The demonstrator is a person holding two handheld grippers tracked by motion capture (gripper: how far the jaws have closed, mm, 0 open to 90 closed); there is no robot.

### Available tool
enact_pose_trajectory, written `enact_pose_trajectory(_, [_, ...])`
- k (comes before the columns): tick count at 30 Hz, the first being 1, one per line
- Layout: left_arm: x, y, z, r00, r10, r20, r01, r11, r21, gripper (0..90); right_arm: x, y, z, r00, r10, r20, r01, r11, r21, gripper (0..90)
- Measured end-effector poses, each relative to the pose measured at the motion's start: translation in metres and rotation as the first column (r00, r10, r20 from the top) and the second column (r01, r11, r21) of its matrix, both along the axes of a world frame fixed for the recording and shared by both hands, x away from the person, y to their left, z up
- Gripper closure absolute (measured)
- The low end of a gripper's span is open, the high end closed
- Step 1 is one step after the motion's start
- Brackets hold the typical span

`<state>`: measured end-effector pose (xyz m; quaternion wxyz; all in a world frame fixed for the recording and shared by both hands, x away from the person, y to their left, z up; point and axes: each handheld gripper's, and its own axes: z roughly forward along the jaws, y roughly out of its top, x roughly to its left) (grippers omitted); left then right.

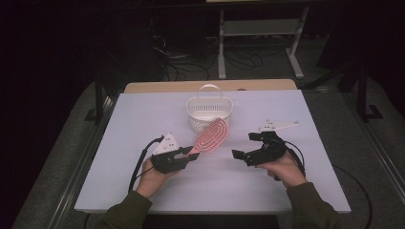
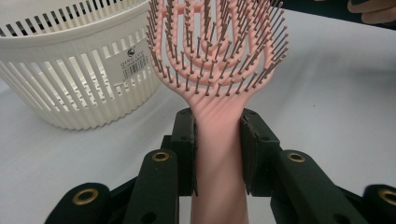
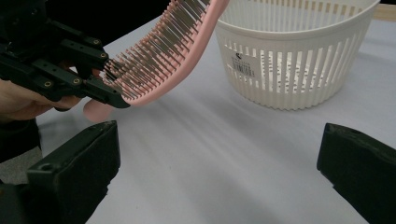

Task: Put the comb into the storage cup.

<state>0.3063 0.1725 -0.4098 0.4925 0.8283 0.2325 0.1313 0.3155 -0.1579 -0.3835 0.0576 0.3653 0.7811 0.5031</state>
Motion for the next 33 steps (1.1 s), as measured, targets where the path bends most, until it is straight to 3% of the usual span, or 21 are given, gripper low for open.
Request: enact_pose_trajectory(33, [-0.004,-0.007,-0.003,0.9999,-0.004,0.012,0.004,1.0,-0.001,70.4,0.018,0.029,0.007,0.9989,0.047,-0.004,-0.047,0.998,0.036,0.0])
